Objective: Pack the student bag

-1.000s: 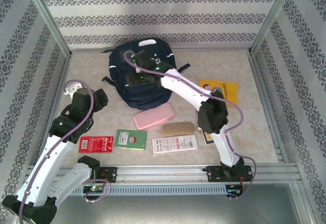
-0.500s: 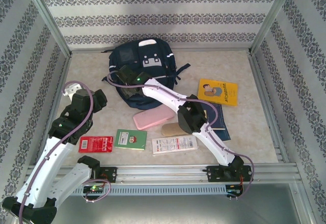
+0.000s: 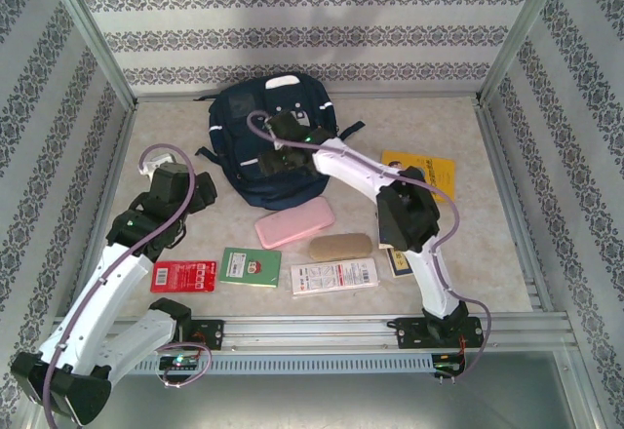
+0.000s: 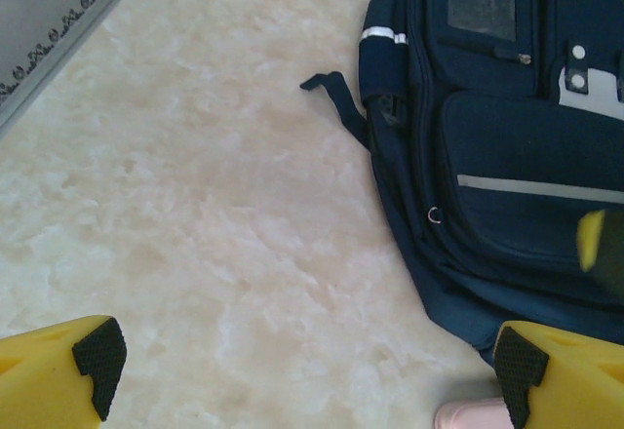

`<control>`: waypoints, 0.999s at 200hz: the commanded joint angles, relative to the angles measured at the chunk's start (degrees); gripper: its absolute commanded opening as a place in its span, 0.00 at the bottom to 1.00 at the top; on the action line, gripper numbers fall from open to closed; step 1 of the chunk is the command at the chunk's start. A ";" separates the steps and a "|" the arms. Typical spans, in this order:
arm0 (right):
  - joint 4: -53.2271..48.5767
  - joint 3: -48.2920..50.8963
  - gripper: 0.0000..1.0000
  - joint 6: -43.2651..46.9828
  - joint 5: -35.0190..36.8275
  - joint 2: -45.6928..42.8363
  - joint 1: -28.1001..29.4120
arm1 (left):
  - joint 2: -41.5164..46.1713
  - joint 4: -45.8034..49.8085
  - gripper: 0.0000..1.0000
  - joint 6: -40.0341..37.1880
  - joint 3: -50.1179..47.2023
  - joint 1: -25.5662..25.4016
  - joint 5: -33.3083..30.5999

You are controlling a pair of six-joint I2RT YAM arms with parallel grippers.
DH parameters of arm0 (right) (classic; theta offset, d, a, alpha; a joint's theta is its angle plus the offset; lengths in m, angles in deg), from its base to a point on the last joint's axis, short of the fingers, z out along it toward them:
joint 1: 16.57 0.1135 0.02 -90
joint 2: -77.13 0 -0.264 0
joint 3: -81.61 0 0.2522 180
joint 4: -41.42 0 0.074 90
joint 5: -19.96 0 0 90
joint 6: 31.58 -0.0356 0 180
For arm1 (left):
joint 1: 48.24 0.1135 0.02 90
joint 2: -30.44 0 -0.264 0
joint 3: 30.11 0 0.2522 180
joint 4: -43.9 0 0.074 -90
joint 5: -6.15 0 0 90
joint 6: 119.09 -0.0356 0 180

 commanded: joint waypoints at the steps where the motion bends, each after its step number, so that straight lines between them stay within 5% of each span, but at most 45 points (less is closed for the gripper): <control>1: 0.67 -2.20 0.76 -0.35 -3.79 -0.27 0.46 | 0.31 -1.14 0.98 -0.79 1.12 -0.30 0.66; 81: -11.44 -27.23 0.88 4.61 8.44 16.41 7.22 | 3.18 -0.43 0.98 -0.63 0.23 -0.18 -3.29; 139: -16.65 -37.94 0.86 9.26 21.26 27.09 9.49 | 3.28 -0.60 0.98 -0.47 0.23 -0.06 -2.47; 167: -17.61 -38.90 0.72 11.12 26.84 30.61 9.41 | 3.46 -0.64 0.99 -0.41 0.06 -0.07 -2.01; 200: -17.89 -38.43 0.27 9.86 22.07 31.29 8.11 | 3.49 -0.89 0.99 -0.34 -0.10 0.02 -1.51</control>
